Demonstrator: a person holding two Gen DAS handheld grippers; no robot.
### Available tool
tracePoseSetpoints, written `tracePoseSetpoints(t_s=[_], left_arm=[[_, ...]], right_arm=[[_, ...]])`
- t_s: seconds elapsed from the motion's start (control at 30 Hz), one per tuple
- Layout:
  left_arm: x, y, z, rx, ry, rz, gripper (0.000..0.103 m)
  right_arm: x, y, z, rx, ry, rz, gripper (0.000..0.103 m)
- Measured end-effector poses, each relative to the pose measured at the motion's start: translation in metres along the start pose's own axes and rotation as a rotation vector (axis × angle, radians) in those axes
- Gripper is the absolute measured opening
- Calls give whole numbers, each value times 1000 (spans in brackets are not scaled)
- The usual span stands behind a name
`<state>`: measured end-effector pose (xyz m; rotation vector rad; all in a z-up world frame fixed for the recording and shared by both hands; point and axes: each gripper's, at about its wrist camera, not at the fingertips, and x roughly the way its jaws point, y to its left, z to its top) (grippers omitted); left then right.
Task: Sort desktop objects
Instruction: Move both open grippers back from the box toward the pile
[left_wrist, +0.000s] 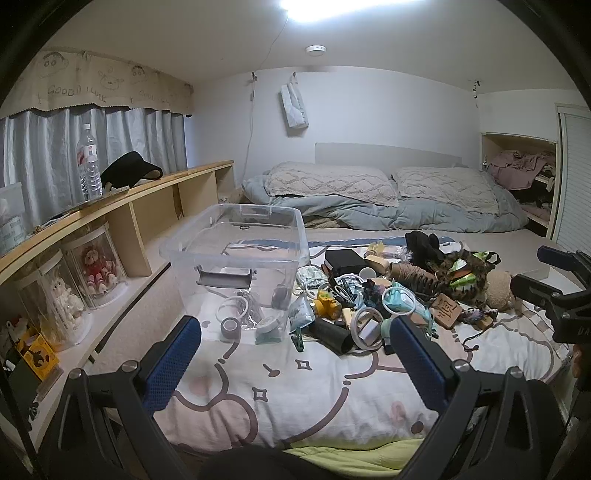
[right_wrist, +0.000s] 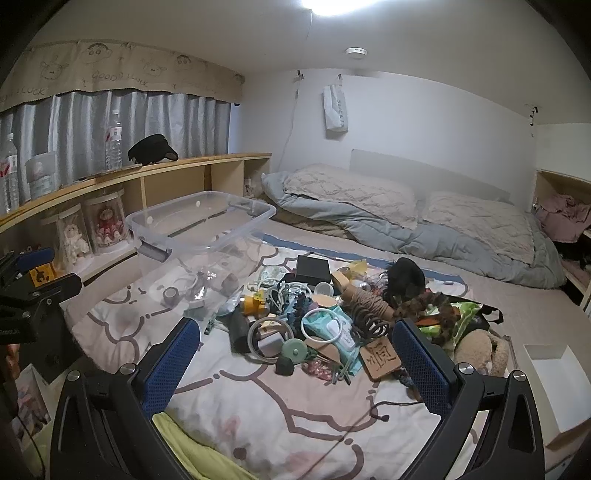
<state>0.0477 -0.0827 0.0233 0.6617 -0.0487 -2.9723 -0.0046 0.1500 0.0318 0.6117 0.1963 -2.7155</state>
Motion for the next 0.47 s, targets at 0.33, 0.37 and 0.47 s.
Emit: tracePoseSetpoints(t_s=[0.33, 0.37, 0.47], left_arm=[[3, -1, -3, -10, 10, 2, 103], [3, -1, -3, -9, 10, 2, 103], [3, -1, -3, -3, 13, 2, 103]], right_arm=[[2, 1, -2, -3, 9, -1, 103], [2, 1, -2, -3, 9, 0, 103], [3, 0, -2, -3, 9, 2, 103]])
